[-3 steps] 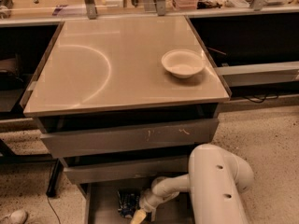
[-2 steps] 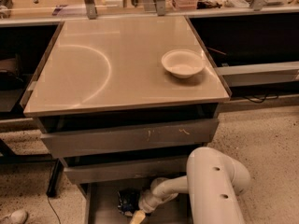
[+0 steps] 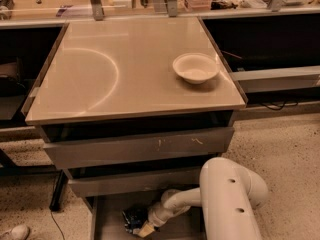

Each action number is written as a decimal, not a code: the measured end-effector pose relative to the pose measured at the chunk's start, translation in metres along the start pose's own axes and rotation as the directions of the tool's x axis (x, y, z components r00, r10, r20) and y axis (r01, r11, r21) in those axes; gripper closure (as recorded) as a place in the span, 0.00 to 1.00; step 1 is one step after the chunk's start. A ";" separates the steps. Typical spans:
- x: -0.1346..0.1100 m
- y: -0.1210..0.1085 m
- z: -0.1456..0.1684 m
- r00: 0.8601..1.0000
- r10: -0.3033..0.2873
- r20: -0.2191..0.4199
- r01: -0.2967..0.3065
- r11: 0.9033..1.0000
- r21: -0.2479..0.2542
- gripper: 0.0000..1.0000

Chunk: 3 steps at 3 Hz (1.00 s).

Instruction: Pick blue chip bag from bottom drawer and place on counter

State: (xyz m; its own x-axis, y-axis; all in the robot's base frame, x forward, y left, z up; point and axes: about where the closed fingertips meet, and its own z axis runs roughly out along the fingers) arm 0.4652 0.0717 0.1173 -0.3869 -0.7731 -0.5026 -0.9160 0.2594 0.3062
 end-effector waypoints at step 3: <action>0.000 0.000 0.000 1.000 0.000 0.000 0.000 1.000 0.000 1.00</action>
Offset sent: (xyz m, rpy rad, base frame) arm 0.0000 0.0000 0.0000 0.0000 0.0000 0.0000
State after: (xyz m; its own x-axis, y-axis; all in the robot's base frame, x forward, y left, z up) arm 0.4652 0.0718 0.1173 -0.3869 -0.7731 -0.5026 -0.9159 0.2593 0.3063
